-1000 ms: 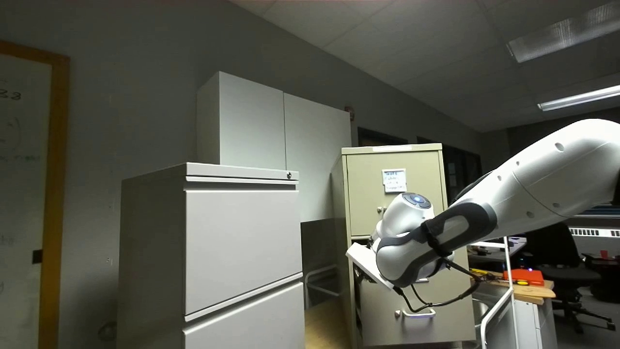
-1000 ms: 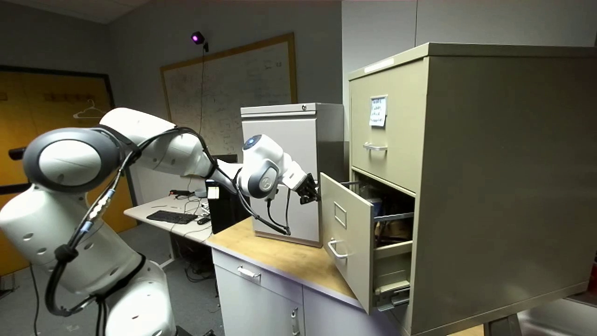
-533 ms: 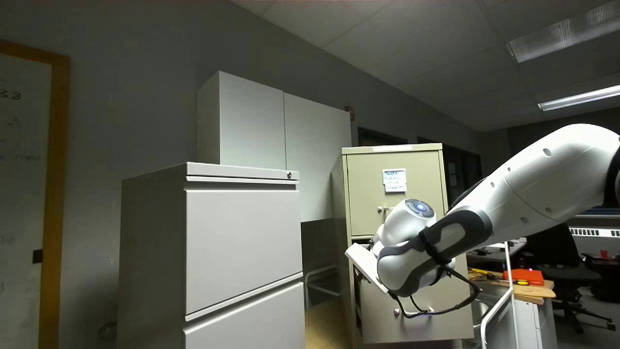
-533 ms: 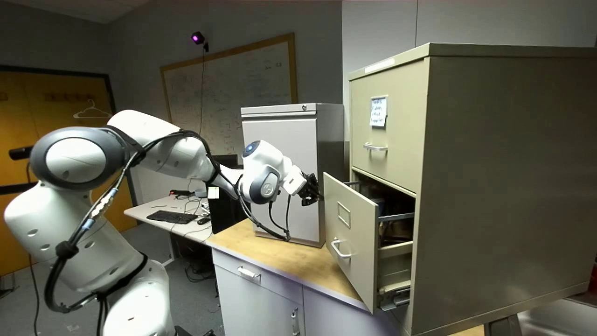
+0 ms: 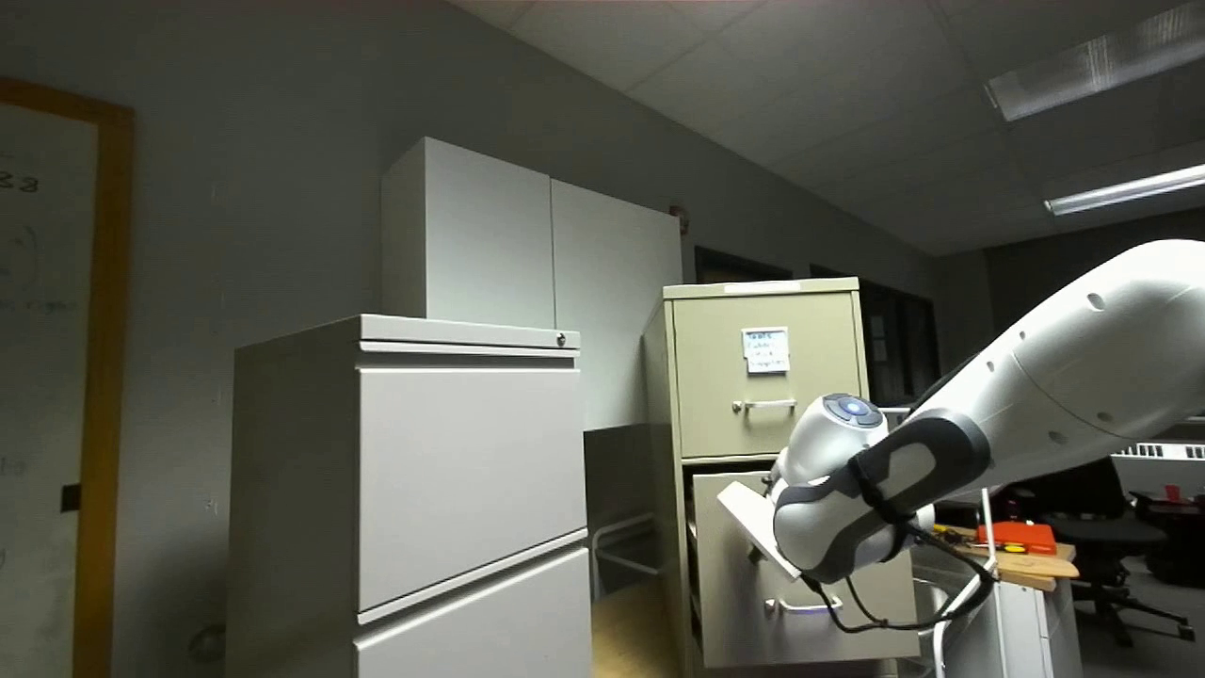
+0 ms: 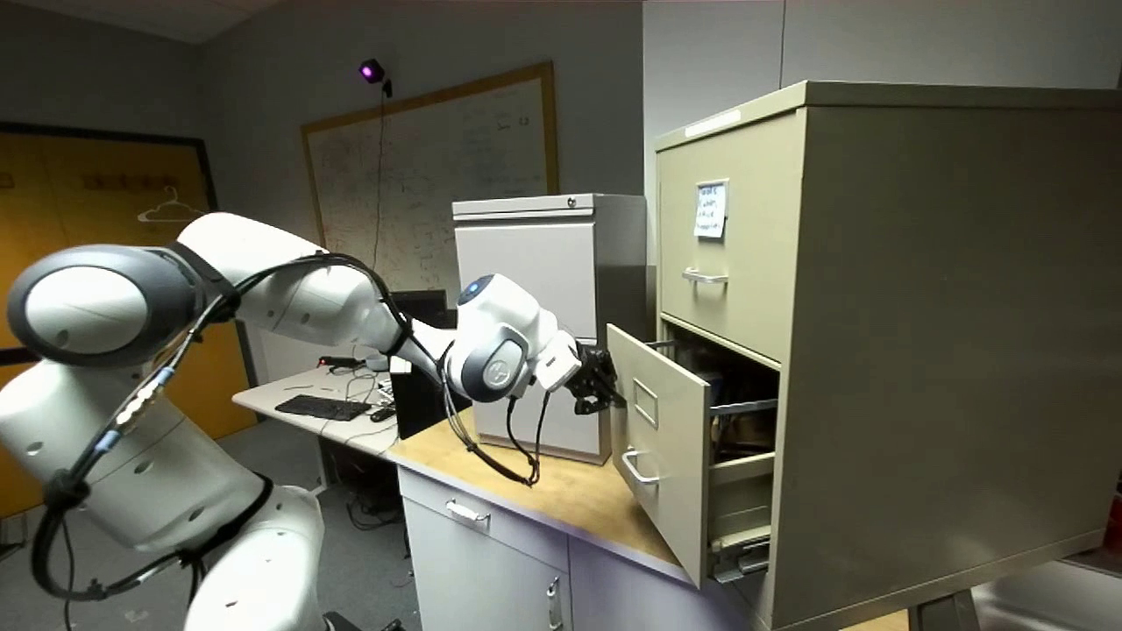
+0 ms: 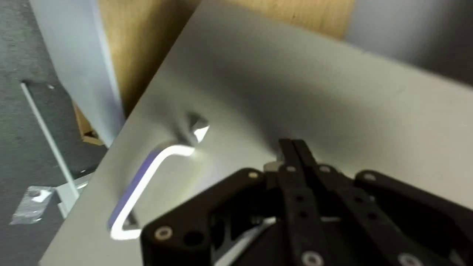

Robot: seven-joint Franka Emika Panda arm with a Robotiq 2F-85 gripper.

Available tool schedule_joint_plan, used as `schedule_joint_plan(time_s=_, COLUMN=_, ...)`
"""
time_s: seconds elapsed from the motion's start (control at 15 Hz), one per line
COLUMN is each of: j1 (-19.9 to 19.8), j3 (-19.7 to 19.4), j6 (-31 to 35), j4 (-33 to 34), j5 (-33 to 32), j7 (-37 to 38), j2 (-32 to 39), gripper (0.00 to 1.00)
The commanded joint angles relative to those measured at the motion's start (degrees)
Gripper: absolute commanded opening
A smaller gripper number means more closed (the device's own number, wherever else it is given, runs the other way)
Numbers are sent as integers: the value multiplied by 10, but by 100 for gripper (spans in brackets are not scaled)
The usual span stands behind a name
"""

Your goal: Push the open drawer closed

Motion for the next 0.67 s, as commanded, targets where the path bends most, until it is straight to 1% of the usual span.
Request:
schedule_joint_plan(time_s=0.0, j1=-65, j3=-56, j6=-59, j4=-25, j5=-25, j7=-13, j2=-27, gripper=4)
schedule_joint_plan(time_s=0.13, j1=-118, j3=-63, j6=-86, j4=-16, j5=-46, j7=11, j2=-16, gripper=4)
schedule_joint_plan(time_s=0.2, j1=-143, j3=-61, j6=-96, j4=-10, j5=-54, j7=29, j2=-12, gripper=4)
schedule_joint_plan(time_s=0.27, j1=-151, j3=-64, j6=-80, j4=-7, j5=-49, j7=40, j2=-7, gripper=4)
schedule_joint_plan(time_s=0.33, j1=-139, j3=-75, j6=-50, j4=-8, j5=-29, j7=32, j2=-2, gripper=3)
schedule_joint_plan(time_s=0.4, j1=-146, j3=-64, j6=-4, j4=-11, j5=-31, j7=42, j2=-1, gripper=2)
schedule_joint_plan(time_s=0.53, j1=-137, j3=-48, j6=21, j4=-15, j5=-25, j7=55, j2=0, gripper=0)
schedule_joint_plan(time_s=0.6, j1=-141, j3=-36, j6=34, j4=-17, j5=-25, j7=64, j2=-1, gripper=0)
